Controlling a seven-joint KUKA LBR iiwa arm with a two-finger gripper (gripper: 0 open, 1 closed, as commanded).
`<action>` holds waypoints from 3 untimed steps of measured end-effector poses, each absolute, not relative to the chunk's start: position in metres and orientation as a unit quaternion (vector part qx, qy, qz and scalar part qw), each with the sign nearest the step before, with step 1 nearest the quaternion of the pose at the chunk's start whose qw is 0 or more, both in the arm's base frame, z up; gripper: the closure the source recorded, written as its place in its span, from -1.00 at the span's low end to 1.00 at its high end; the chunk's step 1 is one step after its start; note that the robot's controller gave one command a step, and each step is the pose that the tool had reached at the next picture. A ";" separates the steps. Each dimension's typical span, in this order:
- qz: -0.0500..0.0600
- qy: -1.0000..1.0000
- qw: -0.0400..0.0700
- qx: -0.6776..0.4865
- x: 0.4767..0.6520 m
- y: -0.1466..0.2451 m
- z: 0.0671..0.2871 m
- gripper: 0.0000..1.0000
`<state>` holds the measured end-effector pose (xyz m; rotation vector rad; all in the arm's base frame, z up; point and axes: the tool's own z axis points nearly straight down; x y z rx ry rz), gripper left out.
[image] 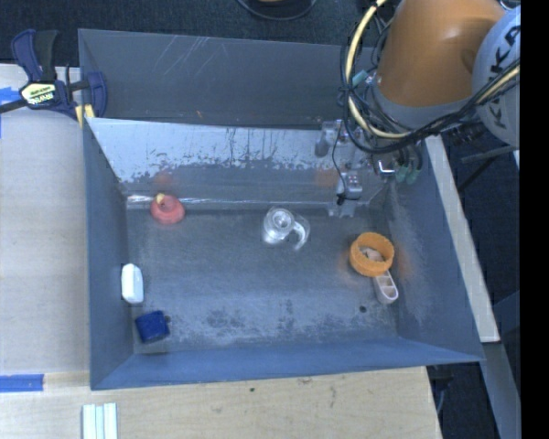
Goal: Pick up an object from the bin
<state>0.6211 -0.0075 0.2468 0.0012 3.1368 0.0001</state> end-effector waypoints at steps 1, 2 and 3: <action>0.000 1.000 0.002 0.000 0.621 -0.007 0.247 -1.00; 0.000 1.000 -0.002 0.010 0.556 -0.007 0.162 -1.00; -0.002 0.997 0.008 -0.076 0.560 -0.035 0.242 -1.00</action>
Offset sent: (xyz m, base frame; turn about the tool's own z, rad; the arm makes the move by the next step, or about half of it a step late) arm -0.0610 0.0007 -0.0806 0.0203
